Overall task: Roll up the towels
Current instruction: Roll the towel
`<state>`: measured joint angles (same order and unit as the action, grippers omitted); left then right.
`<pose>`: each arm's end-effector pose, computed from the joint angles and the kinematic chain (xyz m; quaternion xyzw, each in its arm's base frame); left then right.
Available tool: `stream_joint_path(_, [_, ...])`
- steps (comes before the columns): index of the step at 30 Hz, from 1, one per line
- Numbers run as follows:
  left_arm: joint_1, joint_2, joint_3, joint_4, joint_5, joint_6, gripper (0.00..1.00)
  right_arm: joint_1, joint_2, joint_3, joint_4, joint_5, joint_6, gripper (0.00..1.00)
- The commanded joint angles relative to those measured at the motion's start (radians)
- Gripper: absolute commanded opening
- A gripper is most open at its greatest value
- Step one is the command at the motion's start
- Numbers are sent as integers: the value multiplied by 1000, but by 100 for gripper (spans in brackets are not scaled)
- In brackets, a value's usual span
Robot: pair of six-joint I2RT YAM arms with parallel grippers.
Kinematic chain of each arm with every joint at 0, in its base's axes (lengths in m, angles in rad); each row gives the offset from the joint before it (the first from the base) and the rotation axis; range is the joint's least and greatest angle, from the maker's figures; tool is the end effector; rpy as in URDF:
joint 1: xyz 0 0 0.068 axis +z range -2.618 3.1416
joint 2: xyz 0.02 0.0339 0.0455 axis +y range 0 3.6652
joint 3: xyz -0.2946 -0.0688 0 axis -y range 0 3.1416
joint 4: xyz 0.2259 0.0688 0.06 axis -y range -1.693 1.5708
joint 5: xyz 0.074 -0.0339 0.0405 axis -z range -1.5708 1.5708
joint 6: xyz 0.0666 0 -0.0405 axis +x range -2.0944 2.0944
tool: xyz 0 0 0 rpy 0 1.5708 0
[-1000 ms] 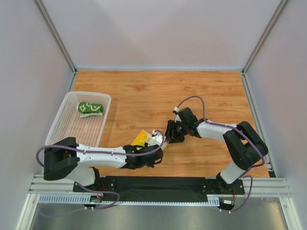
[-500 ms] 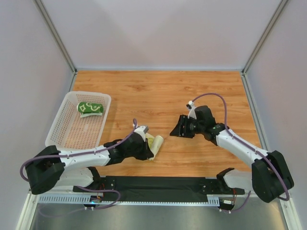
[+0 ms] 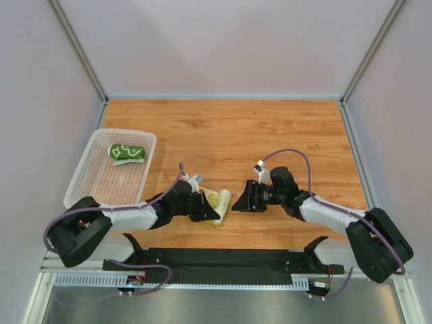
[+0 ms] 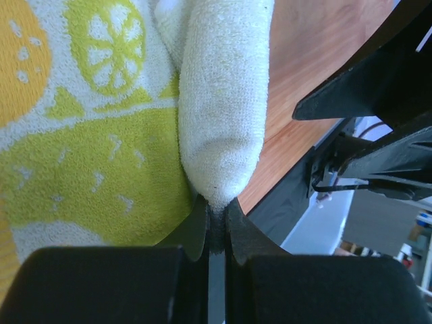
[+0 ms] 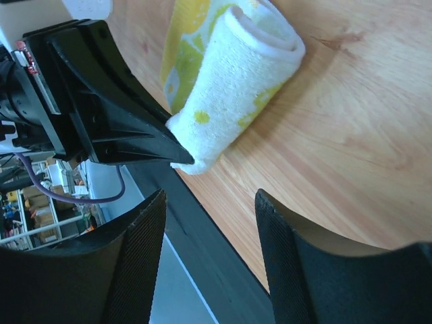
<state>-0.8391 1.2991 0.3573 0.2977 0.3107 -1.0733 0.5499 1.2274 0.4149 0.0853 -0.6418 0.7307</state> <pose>0.1400 -0.1864 0.1674 -0.0346 0.8858 -0.4406 0.1415 0.1623 0.1463 0.1835 -0.0504 0.8739 0.4629 0.1396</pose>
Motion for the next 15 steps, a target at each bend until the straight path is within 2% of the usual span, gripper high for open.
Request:
stream_joint_path(1, [34, 48, -17, 141, 103, -59, 0, 25, 43, -7, 161, 4, 42, 57])
stream_joint_path(5, [49, 54, -27, 123, 93, -83, 0, 28, 125, -7, 246, 16, 56, 61])
stream_joint_path(15, [80, 45, -95, 150, 90, -157, 0, 38, 325, 51, 353, 18, 47, 62])
